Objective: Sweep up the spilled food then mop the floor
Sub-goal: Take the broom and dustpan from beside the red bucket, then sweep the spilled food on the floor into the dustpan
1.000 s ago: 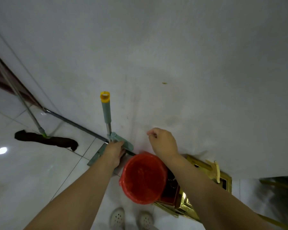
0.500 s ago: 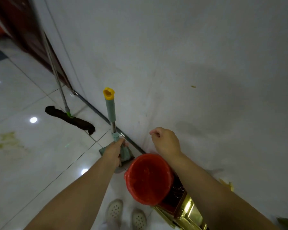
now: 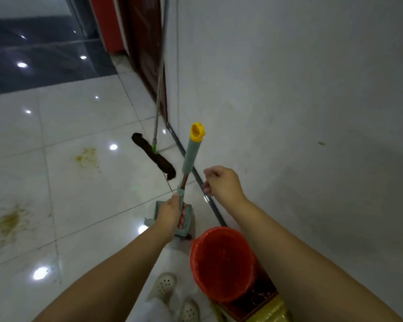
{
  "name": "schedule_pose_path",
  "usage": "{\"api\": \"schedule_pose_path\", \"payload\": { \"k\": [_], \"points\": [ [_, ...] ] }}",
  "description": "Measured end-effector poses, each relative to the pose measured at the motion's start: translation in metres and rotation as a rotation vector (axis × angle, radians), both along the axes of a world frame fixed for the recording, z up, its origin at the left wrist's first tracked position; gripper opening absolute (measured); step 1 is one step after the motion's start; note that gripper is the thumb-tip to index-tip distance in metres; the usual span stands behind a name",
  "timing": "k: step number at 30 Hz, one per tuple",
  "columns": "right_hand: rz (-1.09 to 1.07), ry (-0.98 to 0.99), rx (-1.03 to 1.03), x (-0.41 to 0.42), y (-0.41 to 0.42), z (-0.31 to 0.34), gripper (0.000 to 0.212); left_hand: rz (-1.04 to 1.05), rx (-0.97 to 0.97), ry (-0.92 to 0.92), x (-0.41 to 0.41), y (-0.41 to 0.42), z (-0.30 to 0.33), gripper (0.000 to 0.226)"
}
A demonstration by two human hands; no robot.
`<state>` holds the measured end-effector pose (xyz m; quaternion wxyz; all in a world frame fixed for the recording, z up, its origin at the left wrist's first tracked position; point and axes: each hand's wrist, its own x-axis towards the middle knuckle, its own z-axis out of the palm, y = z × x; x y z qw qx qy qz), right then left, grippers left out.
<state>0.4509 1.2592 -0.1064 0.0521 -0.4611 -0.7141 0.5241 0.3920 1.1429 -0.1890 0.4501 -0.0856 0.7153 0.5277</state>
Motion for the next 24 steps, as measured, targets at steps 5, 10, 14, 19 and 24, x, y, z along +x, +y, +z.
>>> {"api": "schedule_pose_path", "payload": {
  "k": [5, 10, 14, 19, 24],
  "points": [
    [0.013, 0.0, -0.483, -0.028, -0.032, 0.029, 0.029, 0.015, -0.057, 0.091, 0.012, -0.031, 0.008, 0.049],
    [0.171, -0.141, -0.831, -0.041, -0.047, 0.032, 0.062, 0.121, -0.005, 0.126, 0.016, -0.06, 0.023, 0.055],
    [0.106, -0.119, -1.023, -0.059, -0.069, 0.04, 0.041, 0.167, -0.05, 0.118, 0.011, -0.083, 0.035, 0.053],
    [0.041, -0.043, -1.09, -0.078, -0.111, 0.045, 0.021, 0.235, -0.005, 0.133, -0.002, -0.126, 0.036, 0.04],
    [0.084, -0.019, -1.148, -0.091, -0.16, 0.051, 0.007, 0.34, 0.048, 0.096, -0.013, -0.174, 0.046, 0.036]
  ]
}}
